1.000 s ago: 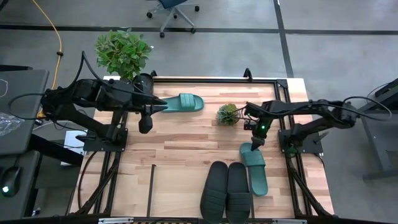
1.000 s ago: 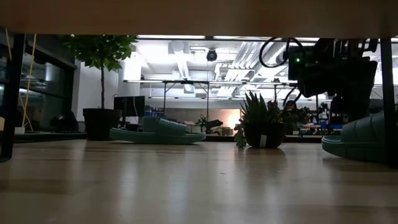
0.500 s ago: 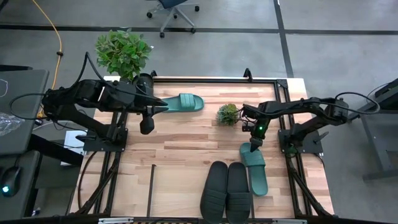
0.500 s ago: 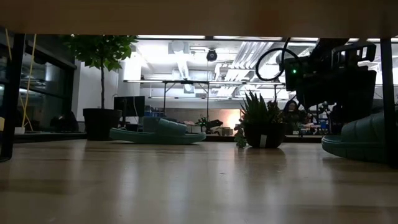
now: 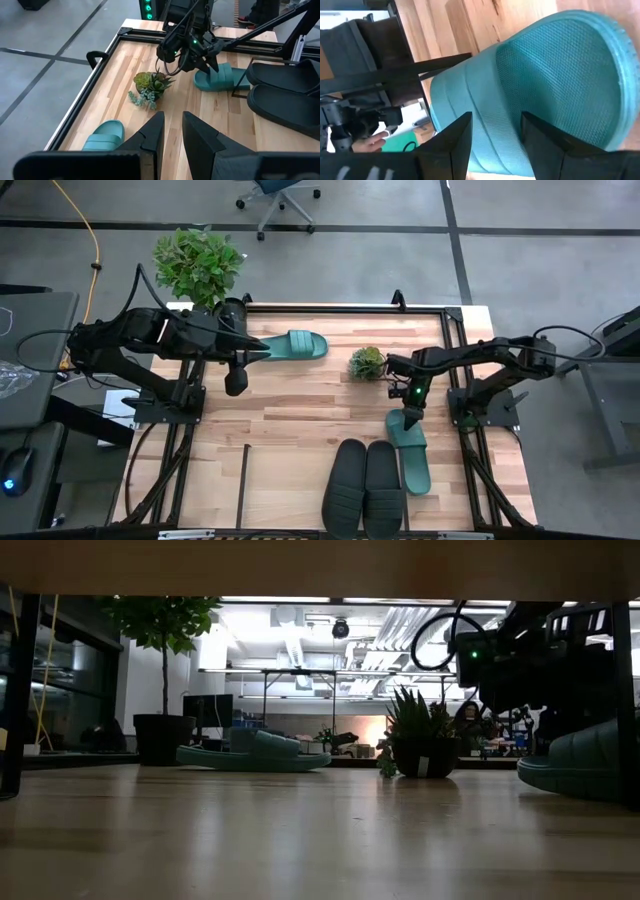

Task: Pick and place slides into the shelf
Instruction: Put the right blue slide on the shelf

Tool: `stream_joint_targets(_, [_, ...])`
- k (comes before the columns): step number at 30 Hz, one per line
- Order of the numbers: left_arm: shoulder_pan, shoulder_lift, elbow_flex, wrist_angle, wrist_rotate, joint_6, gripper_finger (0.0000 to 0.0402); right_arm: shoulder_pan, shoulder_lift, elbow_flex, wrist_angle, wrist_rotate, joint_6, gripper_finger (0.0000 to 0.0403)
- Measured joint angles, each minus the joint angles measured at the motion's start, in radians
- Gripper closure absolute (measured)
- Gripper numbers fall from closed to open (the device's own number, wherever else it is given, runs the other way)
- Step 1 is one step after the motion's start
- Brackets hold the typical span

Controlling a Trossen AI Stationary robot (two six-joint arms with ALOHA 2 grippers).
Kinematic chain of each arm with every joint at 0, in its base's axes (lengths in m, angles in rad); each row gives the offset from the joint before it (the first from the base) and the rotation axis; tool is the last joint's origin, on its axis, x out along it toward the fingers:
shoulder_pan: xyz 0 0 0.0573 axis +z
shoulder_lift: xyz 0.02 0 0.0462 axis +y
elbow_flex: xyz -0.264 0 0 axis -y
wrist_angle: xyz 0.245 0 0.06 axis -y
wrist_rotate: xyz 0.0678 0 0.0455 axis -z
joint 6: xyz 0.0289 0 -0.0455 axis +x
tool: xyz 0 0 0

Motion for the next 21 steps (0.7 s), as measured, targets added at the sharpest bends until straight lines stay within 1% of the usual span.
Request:
stream_joint_targets(7, [0.0,0.0,0.0,0.0,0.0,0.0,0.0344,0.021,0.0,0.0,0.007,0.009,0.003,0.0246])
stream_joint_targets(10, [0.0,0.0,0.0,0.0,-0.001,0.0,0.0344,0.02,0.0,0.0,0.007,0.01,0.004,0.0257])
stream_joint_targets(14, [0.0,0.0,0.0,0.0,-0.001,-0.001,0.0344,0.02,0.0,0.0,0.007,0.01,0.002,0.0291])
stream_joint_targets(21, [0.0,0.0,0.0,0.0,-0.001,-0.001,0.0344,0.02,0.0,0.0,0.006,0.006,-0.004,0.0378])
